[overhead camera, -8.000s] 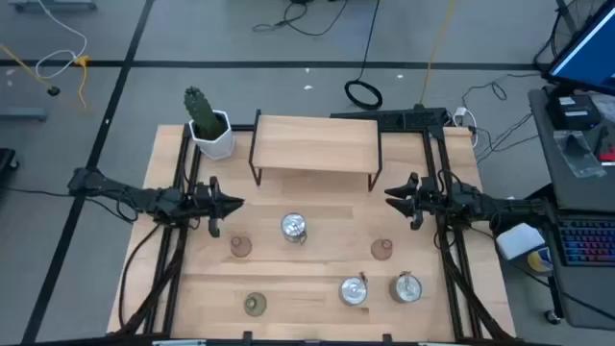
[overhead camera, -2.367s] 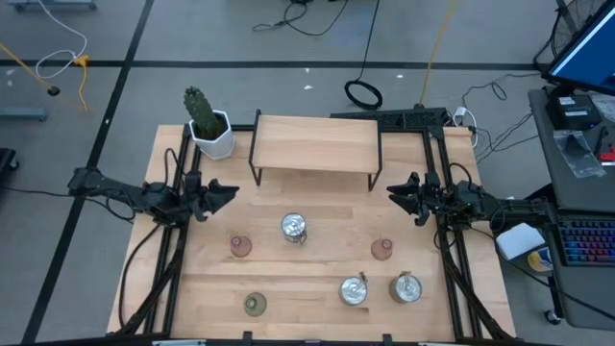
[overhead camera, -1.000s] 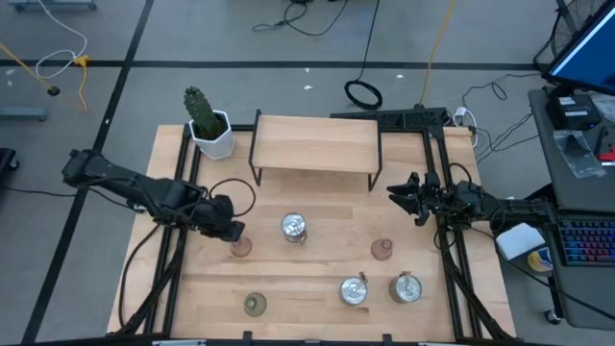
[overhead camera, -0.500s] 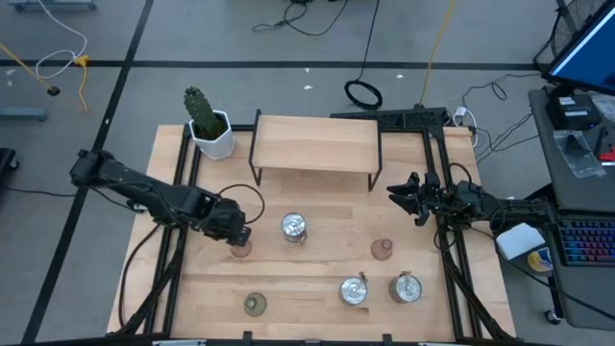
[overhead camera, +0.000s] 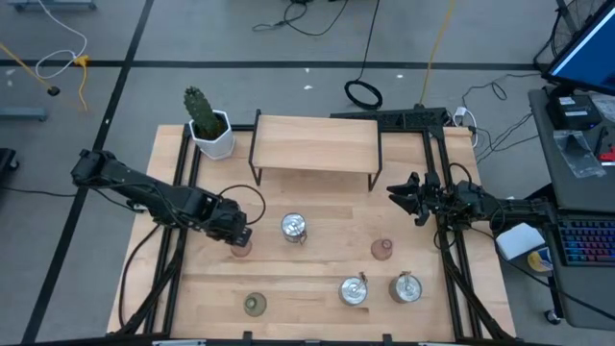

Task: Pick & Place candle stick holders
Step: Put the left red candle holder on the shelf

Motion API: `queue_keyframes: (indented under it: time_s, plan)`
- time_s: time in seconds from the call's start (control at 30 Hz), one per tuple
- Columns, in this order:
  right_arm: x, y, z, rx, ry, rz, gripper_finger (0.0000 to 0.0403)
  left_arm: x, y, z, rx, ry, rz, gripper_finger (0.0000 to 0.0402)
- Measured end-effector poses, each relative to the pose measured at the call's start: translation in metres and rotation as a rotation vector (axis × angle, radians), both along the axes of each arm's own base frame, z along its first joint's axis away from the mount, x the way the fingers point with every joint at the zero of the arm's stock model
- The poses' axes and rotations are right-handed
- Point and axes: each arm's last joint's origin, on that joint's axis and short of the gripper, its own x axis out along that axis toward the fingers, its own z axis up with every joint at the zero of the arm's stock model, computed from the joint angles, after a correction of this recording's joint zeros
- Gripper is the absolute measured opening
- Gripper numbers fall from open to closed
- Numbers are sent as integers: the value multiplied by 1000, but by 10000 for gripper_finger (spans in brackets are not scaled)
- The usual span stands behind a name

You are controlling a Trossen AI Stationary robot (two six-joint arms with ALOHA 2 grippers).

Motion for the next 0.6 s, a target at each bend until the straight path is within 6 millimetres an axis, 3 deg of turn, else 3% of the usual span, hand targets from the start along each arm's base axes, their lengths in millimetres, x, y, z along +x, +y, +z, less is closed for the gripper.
queue_keyframes:
  time_s: [0.23,0.47,0.6]
  plan:
    - [0,0,0,0,0,0,144,1,1,1,28,-20,0,20]
    - [0,0,0,0,-3,0,144,2,0,2,19,-37,-8,24]
    - [0,0,3,-1,-27,1,144,4,-1,10,-16,-141,-34,18]
